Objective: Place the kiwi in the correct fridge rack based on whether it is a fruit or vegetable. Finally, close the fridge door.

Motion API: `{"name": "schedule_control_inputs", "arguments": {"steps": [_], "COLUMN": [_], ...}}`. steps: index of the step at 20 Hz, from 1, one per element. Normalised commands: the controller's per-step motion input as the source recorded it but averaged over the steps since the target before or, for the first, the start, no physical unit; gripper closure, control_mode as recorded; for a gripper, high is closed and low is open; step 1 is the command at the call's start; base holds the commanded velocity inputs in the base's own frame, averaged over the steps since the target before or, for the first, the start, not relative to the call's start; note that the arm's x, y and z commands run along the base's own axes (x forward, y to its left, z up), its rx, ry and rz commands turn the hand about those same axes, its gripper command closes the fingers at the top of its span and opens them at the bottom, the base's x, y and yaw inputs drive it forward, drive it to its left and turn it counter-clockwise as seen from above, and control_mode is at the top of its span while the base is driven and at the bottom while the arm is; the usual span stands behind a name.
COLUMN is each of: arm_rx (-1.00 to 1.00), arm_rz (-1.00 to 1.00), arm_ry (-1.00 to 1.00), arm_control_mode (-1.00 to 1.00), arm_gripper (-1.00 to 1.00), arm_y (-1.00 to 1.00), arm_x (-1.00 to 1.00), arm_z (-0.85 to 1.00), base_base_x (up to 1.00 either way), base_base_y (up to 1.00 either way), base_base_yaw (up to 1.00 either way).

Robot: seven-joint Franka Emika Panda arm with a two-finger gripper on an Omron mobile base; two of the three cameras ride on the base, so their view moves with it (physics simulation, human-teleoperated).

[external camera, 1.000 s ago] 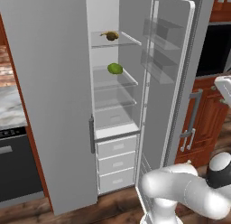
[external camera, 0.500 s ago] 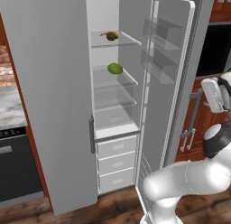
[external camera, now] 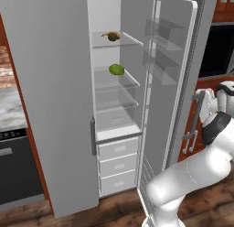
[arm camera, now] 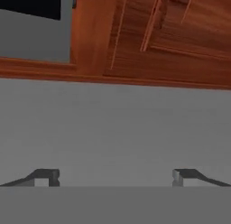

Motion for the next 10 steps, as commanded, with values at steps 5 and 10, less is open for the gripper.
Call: {"name": "schedule_control_inputs", "arguments": {"steps": [5, 10], "arm_rx": [0.03, 0.00], "arm_rz": [0.16, 0.15], "arm_ry": [0.00, -0.01], "arm_control_mode": [-1.00, -1.00], "arm_gripper": [-1.00, -1.00], "arm_y": [1.00, 1.00], "arm_x": [0.00, 0.00], "arm_z": [-0.51, -0.30], "base_base_x": [0.00, 0.00], "base_base_y": [0.00, 0.00], "base_base_yaw": [0.00, 0.00]}}
